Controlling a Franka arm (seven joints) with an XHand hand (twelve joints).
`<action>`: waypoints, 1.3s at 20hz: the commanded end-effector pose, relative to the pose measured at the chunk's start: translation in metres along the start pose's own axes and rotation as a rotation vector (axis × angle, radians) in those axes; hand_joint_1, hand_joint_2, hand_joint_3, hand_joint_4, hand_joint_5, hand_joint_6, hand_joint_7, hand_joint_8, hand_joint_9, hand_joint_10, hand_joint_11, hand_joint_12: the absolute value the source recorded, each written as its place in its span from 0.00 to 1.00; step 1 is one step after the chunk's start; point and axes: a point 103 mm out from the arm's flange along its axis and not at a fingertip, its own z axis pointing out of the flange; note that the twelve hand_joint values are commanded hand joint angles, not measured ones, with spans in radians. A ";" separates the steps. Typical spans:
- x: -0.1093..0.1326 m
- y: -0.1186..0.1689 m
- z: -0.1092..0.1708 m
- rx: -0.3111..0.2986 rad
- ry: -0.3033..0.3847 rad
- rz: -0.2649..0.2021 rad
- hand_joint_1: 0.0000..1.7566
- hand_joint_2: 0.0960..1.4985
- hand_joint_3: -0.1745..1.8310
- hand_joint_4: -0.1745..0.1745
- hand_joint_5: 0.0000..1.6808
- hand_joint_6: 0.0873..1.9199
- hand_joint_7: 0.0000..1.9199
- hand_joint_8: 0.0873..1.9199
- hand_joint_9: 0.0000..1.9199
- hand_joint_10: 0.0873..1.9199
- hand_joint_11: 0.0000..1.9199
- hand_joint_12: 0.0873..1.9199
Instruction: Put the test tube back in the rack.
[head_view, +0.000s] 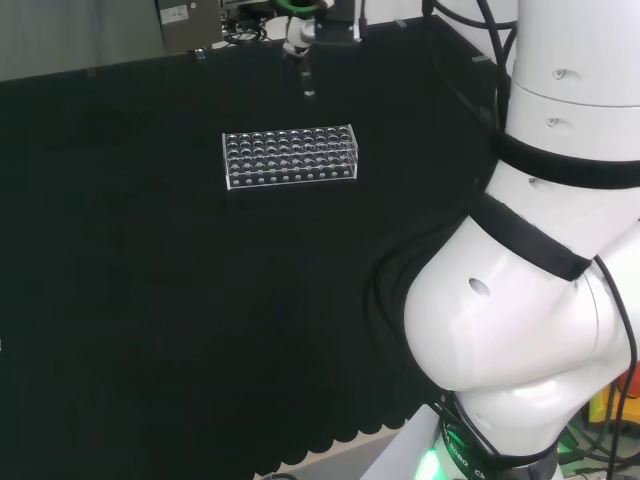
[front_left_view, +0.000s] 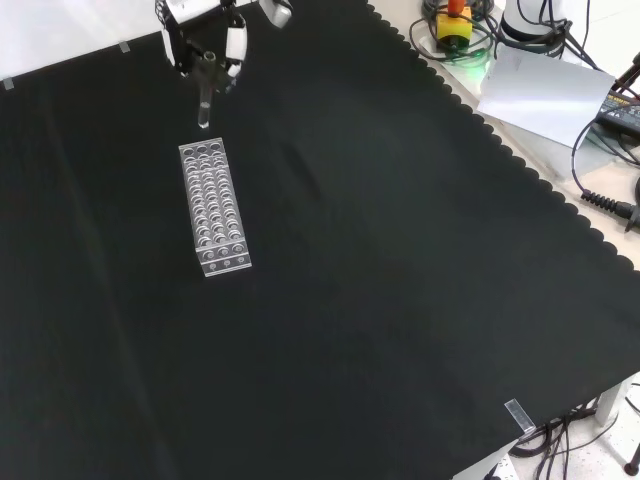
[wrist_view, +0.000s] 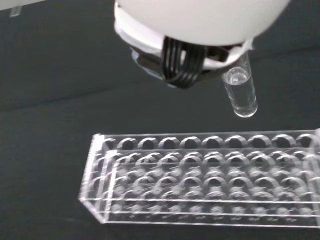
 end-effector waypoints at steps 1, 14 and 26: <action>0.026 -0.003 0.015 0.040 0.050 -0.054 0.82 0.33 0.46 0.00 0.80 0.24 0.74 0.29 0.71 0.20 0.63 0.48; 0.036 0.012 0.055 0.114 0.118 -0.032 0.82 0.33 0.46 0.00 0.80 0.24 0.74 0.29 0.71 0.20 0.63 0.48; 0.028 0.036 0.075 0.161 0.189 0.003 0.82 0.33 0.46 0.00 0.80 0.24 0.74 0.29 0.71 0.20 0.63 0.48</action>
